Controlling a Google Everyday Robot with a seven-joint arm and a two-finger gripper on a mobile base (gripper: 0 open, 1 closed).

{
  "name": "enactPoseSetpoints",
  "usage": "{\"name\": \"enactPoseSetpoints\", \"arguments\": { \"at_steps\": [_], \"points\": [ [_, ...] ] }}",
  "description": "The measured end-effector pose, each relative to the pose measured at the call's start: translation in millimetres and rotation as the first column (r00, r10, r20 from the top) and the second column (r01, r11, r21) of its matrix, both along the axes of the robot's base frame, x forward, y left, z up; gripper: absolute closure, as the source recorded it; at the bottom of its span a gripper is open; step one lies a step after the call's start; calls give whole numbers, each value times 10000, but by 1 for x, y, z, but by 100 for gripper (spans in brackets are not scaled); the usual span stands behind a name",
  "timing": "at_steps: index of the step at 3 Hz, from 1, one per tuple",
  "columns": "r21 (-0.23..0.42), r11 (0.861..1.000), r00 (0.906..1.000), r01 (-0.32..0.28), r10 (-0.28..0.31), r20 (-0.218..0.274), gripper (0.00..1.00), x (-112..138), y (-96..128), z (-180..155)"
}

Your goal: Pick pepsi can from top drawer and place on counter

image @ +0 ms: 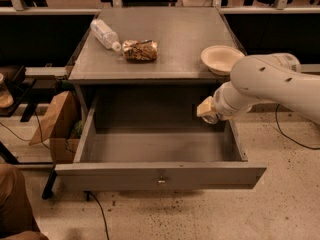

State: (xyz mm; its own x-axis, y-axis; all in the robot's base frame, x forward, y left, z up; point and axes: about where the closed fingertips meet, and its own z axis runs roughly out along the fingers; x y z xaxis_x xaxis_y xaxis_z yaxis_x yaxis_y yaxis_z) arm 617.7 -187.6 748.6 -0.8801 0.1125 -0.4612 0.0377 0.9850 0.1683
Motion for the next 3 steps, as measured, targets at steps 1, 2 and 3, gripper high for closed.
{"name": "enactPoseSetpoints", "arguments": {
  "at_steps": [1, 2, 3],
  "points": [
    [-457, 9978, 9987, 487, -479, 188, 100, -16, -22, 29],
    [-1016, 9906, 9927, 921, -834, 867, 100, -27, -31, 70],
    [-1521, 9808, 9817, 1218, -965, 1641, 100, -26, -35, 108]
  ]
}}
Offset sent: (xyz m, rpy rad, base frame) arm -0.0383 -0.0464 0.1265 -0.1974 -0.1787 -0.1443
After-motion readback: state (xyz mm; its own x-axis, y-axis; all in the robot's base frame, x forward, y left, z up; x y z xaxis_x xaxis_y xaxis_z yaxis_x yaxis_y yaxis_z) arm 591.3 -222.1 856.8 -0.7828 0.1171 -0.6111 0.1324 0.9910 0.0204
